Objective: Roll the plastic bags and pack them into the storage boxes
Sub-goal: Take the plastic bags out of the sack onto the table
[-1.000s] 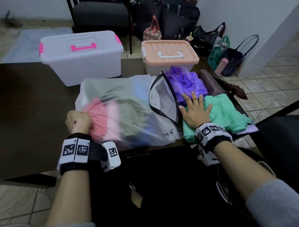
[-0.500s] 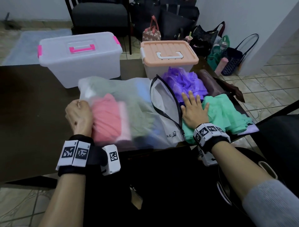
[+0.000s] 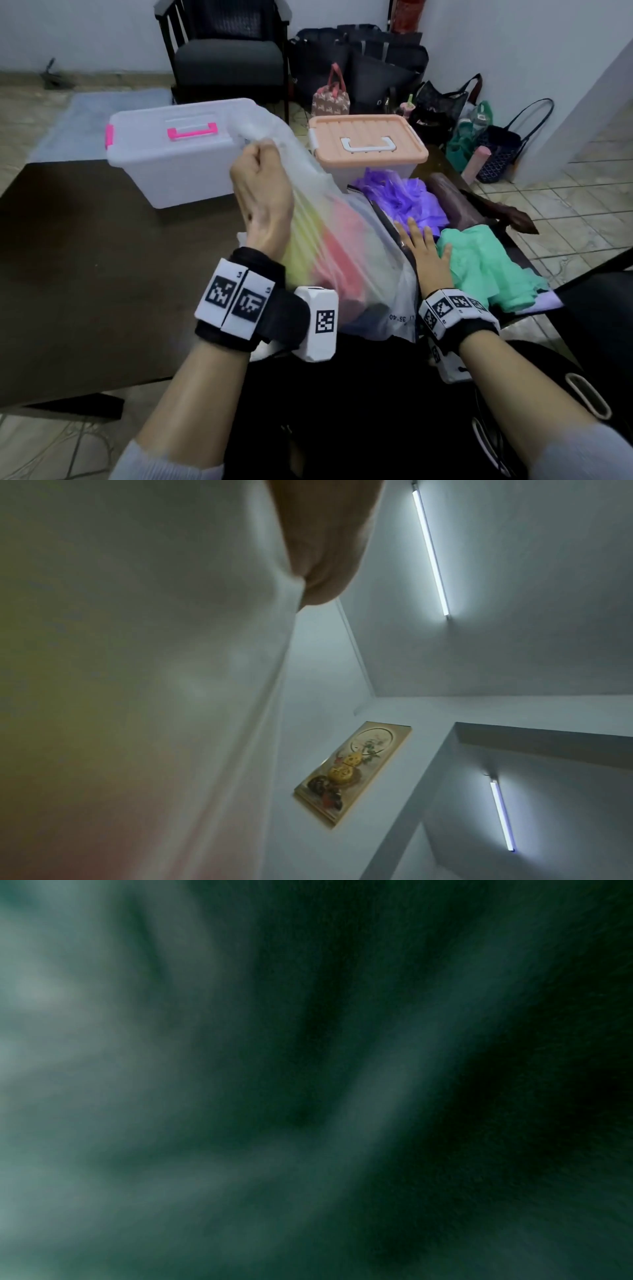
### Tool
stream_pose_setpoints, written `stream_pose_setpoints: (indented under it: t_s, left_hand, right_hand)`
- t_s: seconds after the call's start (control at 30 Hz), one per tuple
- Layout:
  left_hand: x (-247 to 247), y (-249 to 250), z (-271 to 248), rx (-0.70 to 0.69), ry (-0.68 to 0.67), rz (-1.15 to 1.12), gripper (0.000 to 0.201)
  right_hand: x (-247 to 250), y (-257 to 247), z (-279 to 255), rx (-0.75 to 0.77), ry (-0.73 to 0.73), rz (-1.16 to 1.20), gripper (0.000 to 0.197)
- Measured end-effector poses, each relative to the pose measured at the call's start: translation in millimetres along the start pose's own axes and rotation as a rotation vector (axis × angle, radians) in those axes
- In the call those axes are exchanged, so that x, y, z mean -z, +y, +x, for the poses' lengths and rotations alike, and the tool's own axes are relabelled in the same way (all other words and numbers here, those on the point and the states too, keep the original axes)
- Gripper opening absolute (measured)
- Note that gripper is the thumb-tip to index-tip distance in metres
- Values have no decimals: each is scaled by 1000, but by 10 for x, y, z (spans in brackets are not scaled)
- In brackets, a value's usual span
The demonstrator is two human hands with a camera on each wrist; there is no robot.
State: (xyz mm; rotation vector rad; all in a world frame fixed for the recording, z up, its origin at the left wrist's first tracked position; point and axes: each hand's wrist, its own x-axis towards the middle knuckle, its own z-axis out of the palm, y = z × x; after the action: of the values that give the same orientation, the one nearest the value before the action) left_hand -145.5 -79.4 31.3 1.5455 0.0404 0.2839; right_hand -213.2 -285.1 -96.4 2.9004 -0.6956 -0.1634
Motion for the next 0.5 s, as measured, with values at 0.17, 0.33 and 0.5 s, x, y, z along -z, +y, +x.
stream_pose_setpoints:
  t_s: [0.17,0.33,0.5]
  left_hand:
    - [-208,278,11,-33,-65,-96,46]
    - [-191,397,131,-55,-10,-148,45]
    - [115,251,270,80,103,-194,33]
  right_hand:
    - [-81,32,17,-33,215,-48,70]
    - [-127,53,0,66,-72,50,69]
    - [-157,66,32,65,-48,187,71]
